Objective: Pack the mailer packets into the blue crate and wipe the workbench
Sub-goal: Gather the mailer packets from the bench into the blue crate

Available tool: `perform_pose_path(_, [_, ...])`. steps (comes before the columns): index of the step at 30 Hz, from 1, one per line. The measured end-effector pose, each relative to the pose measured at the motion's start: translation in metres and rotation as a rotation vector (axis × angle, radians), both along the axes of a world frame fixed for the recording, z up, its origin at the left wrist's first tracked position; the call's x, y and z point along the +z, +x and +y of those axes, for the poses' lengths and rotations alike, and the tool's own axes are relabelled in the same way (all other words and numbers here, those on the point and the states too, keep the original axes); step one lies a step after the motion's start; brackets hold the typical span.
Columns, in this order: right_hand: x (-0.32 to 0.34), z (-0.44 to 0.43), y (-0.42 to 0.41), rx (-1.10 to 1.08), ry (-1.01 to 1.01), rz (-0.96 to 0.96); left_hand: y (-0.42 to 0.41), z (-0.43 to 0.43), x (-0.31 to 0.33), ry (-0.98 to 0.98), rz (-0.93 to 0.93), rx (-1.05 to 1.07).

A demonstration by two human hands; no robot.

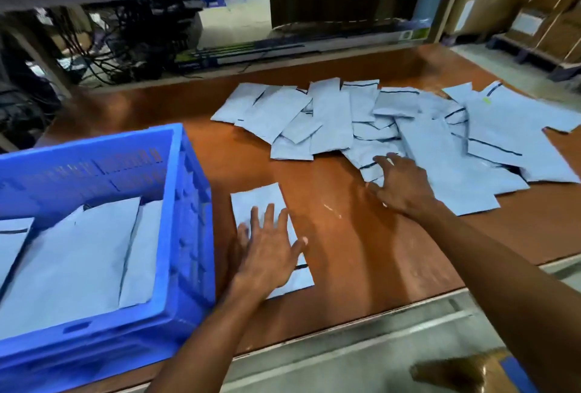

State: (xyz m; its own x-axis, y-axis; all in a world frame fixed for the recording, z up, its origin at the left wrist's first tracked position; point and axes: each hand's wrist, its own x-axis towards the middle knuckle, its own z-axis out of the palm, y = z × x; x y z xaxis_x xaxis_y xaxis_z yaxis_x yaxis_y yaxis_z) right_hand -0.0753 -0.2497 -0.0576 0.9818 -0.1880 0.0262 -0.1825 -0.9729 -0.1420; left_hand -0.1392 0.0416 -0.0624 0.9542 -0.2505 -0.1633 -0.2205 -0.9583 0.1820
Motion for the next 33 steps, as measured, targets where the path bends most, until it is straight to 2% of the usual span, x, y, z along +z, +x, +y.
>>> perform_pose_path(3, [-0.012,-0.007,0.029,-0.007,-0.096,0.191,0.005,0.006,-0.023,0.011,0.055,0.071])
perform_pose_path(5, [-0.021,-0.001,0.038,0.006,-0.131,0.226,0.004,0.010,-0.034,0.006,0.065,0.077])
perform_pose_path(9, [-0.017,0.030,0.025,0.061,-0.217,0.090,0.004,0.014,-0.043,0.003,0.032,0.060])
perform_pose_path(17, [0.003,0.122,-0.098,0.160,-0.056,0.175,-0.007,0.033,-0.037,-0.051,-0.054,0.061])
perform_pose_path(20, [0.008,0.119,-0.080,0.158,0.002,0.087,-0.004,0.027,-0.038,-0.051,-0.127,0.158])
perform_pose_path(23, [-0.015,0.113,-0.050,0.189,0.044,0.140,0.005,0.018,-0.050,-0.035,-0.096,0.183])
perform_pose_path(26, [-0.039,0.118,-0.049,0.215,0.095,0.143,0.008,0.017,-0.057,-0.038,-0.101,0.135])
perform_pose_path(31, [-0.050,0.130,-0.065,0.267,0.023,0.037,0.005,0.015,-0.059,0.011,-0.188,0.034])
perform_pose_path(33, [-0.054,0.129,-0.069,0.309,0.009,0.040,0.002,0.013,-0.057,0.056,-0.146,-0.005])
